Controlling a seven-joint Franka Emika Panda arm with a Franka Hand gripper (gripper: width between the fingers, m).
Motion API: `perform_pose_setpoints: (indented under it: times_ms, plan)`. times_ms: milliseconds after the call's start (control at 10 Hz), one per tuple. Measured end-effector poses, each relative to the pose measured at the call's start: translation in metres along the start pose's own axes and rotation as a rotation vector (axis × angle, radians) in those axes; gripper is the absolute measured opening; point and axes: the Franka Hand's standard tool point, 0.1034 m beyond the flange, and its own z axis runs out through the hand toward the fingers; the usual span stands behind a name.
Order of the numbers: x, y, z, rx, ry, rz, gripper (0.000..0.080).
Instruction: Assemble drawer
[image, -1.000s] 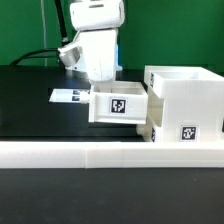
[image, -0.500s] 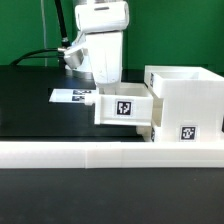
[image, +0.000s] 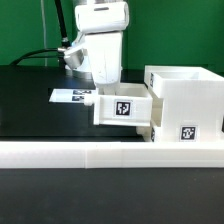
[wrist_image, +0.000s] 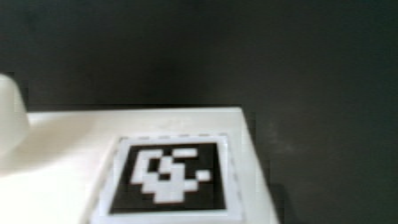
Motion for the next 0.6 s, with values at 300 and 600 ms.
perform_pose_setpoints:
  times_ms: [300, 600]
  plan:
    - [0.0004, -0.0007, 0.0, 0.014, -0.002, -0.004, 0.0041]
    - [0.0056, 0.0051, -0.004, 0.014, -0.006, -0.022, 0.0041]
